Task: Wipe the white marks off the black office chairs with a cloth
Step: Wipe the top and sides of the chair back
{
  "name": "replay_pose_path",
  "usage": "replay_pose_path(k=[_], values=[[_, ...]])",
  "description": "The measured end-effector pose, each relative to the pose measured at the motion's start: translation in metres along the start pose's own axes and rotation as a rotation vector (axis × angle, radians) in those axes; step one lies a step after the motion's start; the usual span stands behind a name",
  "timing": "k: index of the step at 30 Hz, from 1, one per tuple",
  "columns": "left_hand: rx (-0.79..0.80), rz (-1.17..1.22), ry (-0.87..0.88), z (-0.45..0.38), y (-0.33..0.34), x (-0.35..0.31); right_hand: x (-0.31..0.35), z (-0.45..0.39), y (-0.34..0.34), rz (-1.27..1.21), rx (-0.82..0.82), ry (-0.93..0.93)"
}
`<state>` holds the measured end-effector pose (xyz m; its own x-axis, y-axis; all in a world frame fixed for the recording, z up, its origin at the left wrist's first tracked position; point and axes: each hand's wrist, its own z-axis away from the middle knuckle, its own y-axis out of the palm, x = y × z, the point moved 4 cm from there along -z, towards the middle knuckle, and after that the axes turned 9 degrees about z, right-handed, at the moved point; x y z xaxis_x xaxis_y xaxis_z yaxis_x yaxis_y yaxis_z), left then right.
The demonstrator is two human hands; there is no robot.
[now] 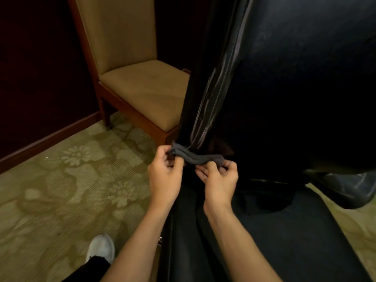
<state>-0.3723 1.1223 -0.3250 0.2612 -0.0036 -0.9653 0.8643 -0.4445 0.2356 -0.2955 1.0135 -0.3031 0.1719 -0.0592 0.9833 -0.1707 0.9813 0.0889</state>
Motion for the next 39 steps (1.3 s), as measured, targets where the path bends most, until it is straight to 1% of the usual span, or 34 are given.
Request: replay_pose_path(k=[2,3,5,7,11,13,15,18,20,23,26,28,30,32,34,37,39], values=[[0.062,0.03,-0.03,0.005,0.001,-0.007,0.011,0.01,-0.005,0.004,-0.014,-0.022],[0.089,0.062,-0.044,0.008,0.004,-0.011,0.02,0.015,-0.009,0.02,-0.029,-0.062],[0.102,0.123,-0.052,0.014,0.01,-0.019,0.042,0.023,-0.02,0.18,-0.066,-0.222],[0.079,0.171,-0.026,0.018,0.017,-0.03,0.066,0.03,-0.027,0.36,-0.058,-0.411],[-0.006,0.236,0.093,0.015,0.031,-0.067,0.122,0.031,-0.02,0.511,-0.044,-0.746],[-0.042,0.21,0.121,0.016,0.038,-0.081,0.145,0.029,-0.011,0.585,-0.051,-0.852],[-0.098,0.131,0.181,0.021,0.041,-0.088,0.159,0.029,-0.004,0.683,-0.061,-0.937],[-0.163,-0.044,0.296,0.031,0.043,-0.087,0.154,0.033,0.002,0.842,-0.063,-0.972],[-0.192,-0.151,0.301,0.039,0.041,-0.079,0.138,0.035,0.001,0.903,-0.024,-0.962],[-0.162,-0.229,0.276,0.046,0.039,-0.076,0.133,0.035,-0.004,0.91,0.019,-0.955],[-0.15,-0.224,0.339,0.037,0.046,-0.103,0.167,0.032,0.004,0.903,-0.013,-1.024],[-0.205,-0.229,0.421,0.024,0.058,-0.14,0.206,0.026,0.015,0.883,-0.062,-1.054],[-0.266,-0.237,0.467,0.011,0.073,-0.179,0.246,0.02,0.025,0.891,-0.09,-1.049],[-0.281,-0.24,0.475,0.002,0.083,-0.204,0.271,0.017,0.032,0.926,-0.094,-1.044],[-0.29,-0.237,0.471,0.0,0.085,-0.206,0.275,0.017,0.035,0.941,-0.079,-1.045],[-0.3,-0.252,0.402,0.014,0.074,-0.185,0.249,0.021,0.028,0.982,-0.027,-1.027],[-0.266,-0.254,0.359,0.025,0.067,-0.172,0.233,0.023,0.02,0.99,0.03,-1.019]])
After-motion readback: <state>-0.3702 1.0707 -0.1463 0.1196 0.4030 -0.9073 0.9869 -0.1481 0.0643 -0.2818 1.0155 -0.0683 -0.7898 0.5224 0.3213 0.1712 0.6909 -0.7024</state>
